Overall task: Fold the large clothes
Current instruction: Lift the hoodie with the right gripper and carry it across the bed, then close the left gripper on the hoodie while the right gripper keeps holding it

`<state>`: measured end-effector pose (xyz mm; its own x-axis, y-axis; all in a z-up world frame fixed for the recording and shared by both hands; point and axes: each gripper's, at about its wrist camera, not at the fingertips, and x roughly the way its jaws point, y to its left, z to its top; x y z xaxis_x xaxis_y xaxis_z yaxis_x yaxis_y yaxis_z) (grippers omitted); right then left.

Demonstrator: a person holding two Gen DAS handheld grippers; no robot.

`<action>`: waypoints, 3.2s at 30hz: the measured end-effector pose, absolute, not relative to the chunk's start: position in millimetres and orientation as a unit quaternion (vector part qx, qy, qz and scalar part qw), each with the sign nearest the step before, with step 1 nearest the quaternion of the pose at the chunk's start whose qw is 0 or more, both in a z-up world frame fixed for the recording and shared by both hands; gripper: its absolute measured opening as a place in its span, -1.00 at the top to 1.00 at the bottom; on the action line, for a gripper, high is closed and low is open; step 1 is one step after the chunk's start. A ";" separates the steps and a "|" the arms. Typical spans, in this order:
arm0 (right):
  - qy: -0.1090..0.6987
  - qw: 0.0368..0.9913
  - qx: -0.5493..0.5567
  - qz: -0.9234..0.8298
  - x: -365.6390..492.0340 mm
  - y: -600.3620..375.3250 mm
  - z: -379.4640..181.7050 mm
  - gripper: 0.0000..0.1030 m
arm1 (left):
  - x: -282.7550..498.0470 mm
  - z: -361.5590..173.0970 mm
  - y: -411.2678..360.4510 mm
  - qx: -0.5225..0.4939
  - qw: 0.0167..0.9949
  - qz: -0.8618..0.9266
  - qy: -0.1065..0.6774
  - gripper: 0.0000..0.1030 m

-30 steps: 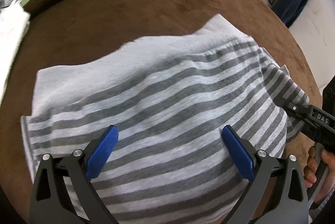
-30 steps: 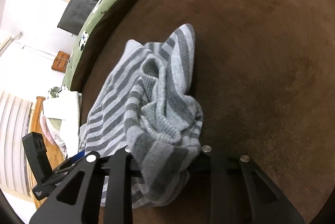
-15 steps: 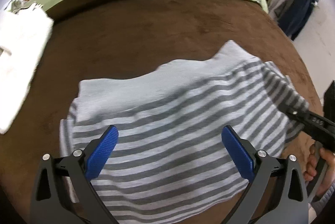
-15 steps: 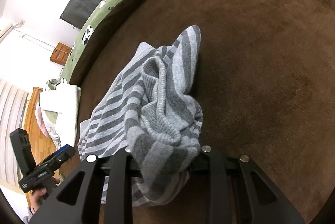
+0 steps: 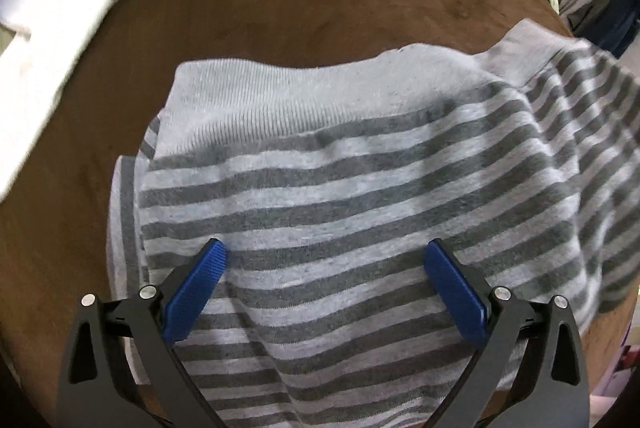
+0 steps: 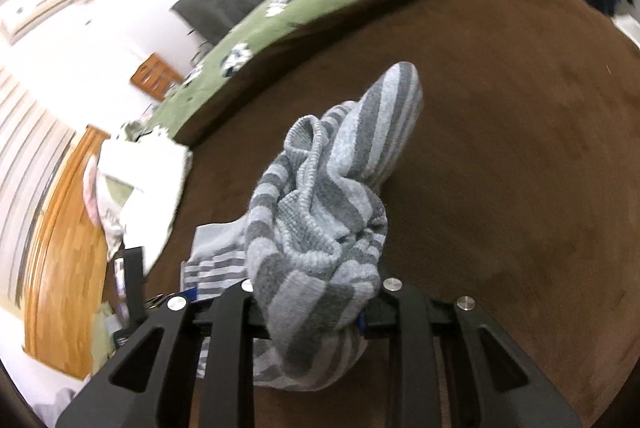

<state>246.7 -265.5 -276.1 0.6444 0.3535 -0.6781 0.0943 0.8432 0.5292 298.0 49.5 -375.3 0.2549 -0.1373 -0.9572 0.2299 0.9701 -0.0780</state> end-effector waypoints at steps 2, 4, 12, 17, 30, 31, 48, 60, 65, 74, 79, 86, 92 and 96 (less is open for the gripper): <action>0.413 0.872 0.245 0.092 248.0 -252.2 -263.3 0.53 | 300.1 -379.0 53.0 0.030 0.790 -0.116 0.602 -0.89; 0.412 0.877 0.222 0.107 249.0 -239.1 -253.6 0.53 | 302.0 -380.8 54.9 0.030 0.789 -0.118 0.602 -0.89; 0.413 0.885 0.120 0.178 255.5 -168.8 -223.4 0.54 | 308.2 -382.8 53.1 0.045 0.789 -0.117 0.601 -0.89; 0.426 0.877 0.077 0.209 261.9 -132.3 -224.0 0.54 | 304.6 -383.7 58.6 0.045 0.790 -0.115 0.600 -0.89; 0.440 0.859 0.024 0.259 273.4 -61.8 -221.0 0.54 | 281.9 -353.0 97.7 0.034 0.813 -0.081 0.575 -0.87; 0.443 0.857 0.020 0.263 274.8 -54.8 -221.7 0.54 | 278.4 -349.5 106.2 0.030 0.815 -0.073 0.575 -0.87; 0.551 0.779 -0.079 0.288 287.1 66.2 -307.7 0.54 | 206.8 -344.7 243.1 -0.045 0.806 0.048 0.588 -0.87; 0.601 0.742 -0.111 0.276 294.6 93.4 -359.8 0.54 | 187.9 -347.8 275.4 -0.070 0.802 0.076 0.588 -0.87; 0.611 0.735 -0.102 0.276 297.4 90.3 -355.2 0.53 | 180.9 -346.7 283.7 -0.079 0.803 0.082 0.585 -0.87; 0.624 0.723 -0.048 0.292 302.3 74.3 -326.1 0.37 | 174.4 -336.3 292.4 -0.091 0.806 0.090 0.578 -0.87; 0.619 0.723 -0.061 0.300 294.1 75.5 -310.0 -0.05 | 176.8 -325.0 296.5 -0.094 0.808 0.093 0.574 -0.87; 0.599 0.721 -0.039 0.346 275.4 80.9 -282.8 -0.84 | 182.5 -308.9 299.6 -0.092 0.814 0.095 0.566 -0.87; 0.559 0.754 -0.034 0.343 269.0 46.5 -245.1 -0.65 | 187.6 -301.8 298.8 -0.092 0.818 0.092 0.560 -0.87; 0.539 0.779 -0.055 0.315 275.9 15.5 -220.2 -0.36 | 190.6 -290.9 289.2 -0.091 0.823 0.080 0.554 -0.87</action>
